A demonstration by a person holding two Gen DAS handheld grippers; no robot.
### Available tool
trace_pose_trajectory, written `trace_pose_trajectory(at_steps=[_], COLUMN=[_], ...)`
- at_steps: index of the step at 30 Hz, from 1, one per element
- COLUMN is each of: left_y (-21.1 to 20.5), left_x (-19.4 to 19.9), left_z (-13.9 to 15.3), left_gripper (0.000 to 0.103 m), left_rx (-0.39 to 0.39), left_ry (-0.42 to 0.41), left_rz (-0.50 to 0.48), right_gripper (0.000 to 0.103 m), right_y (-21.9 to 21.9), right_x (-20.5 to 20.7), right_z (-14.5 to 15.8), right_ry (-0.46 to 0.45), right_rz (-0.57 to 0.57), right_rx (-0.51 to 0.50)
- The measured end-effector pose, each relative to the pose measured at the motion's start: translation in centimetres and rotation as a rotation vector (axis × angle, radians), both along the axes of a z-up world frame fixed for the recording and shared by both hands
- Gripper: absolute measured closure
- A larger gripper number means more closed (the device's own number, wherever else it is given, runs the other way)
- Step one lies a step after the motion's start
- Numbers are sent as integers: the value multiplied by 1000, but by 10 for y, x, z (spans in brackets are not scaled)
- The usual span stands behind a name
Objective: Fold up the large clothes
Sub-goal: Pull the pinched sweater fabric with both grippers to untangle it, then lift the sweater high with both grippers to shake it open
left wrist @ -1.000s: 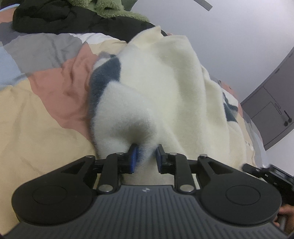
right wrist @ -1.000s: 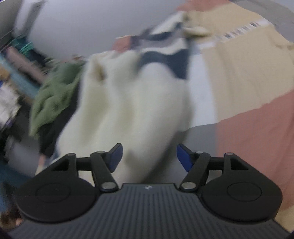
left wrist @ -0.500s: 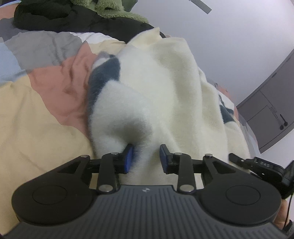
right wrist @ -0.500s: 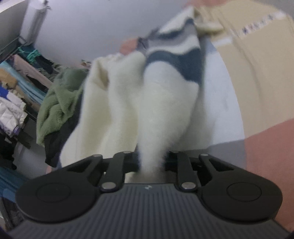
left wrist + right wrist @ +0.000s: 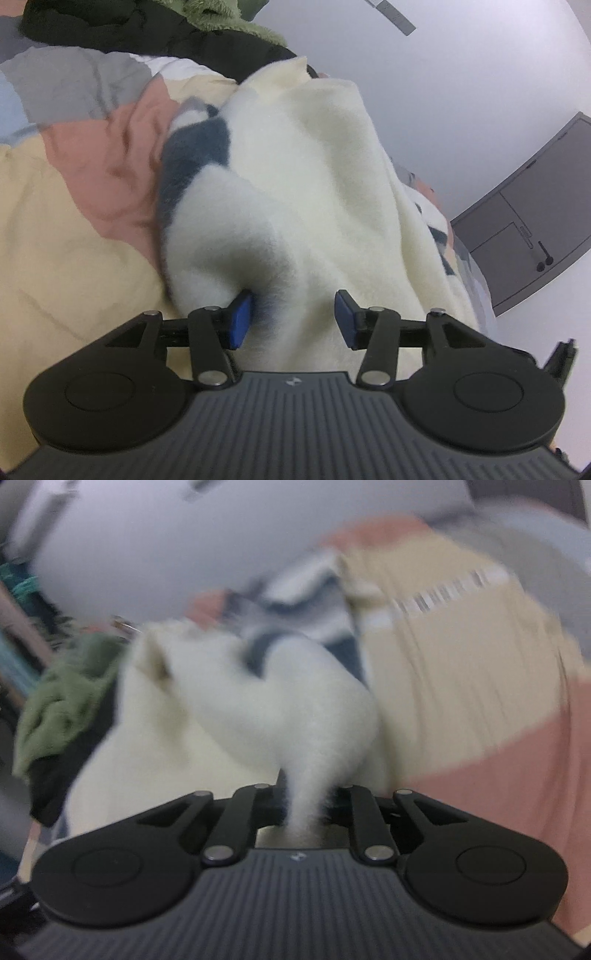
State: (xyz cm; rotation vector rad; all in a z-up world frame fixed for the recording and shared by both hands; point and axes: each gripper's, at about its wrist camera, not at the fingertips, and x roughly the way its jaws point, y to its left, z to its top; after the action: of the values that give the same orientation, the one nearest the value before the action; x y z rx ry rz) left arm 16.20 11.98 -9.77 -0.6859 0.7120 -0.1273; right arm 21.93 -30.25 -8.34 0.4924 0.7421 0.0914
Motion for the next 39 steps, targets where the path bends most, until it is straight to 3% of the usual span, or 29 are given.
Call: trace_pose_trajectory(at_steps=[3,7,11,12,15,19,23,25,27,28,30,32,35,39], left_y=[0,-1,-4,-7,-13,-15,-11,-12,-14,-15,-17,-16,-10,3], left_x=[-8,-23,-28,-26,-21,-14,-3,1,1,-1,-6,-18,-40,-69], left_z=[-1,-1,-6,-8,-19,-31,-35,-35,-33,-30,-20,-9,11,41], left_gripper=[46,41,41,40,38,38,41,57,75,79,83,84,85,85], left_rx=[1,8,-53,-60,-114,-191,-271,-270,-243,-228,-204,-196,-200,-239], left_ry=[25,82,114,117,134,138,101,89,71,52,2,-63,-150,-264], left_rz=[10,17,-8,-27,-58,-70,-68,-66,-70,-73,-80,-72,-67,-111], right_gripper=[85,77,44,40,38,38,40,51,69,71,83,87,89,90], right_y=[-6,-9,-6,-5,7,11,10,11,15,17,19,16,12,18], right_x=[5,-4,-28,-34,-47,-47,-36,-30,-24,-23,-25,-29,-41,-66], right_z=[-12,-3,5,5,8,-6,-21,-24,-22,-20,-15,-9,10,51], right_ry=[42,25,25,22,16,87,122,115,93,82,51,17,-62,-189], right_rz=[-28,-23,2,13,64,87,65,55,48,47,54,61,99,196], right_rx=[67,111,185,217,216,252,261,281,257,232,212,221,253,207])
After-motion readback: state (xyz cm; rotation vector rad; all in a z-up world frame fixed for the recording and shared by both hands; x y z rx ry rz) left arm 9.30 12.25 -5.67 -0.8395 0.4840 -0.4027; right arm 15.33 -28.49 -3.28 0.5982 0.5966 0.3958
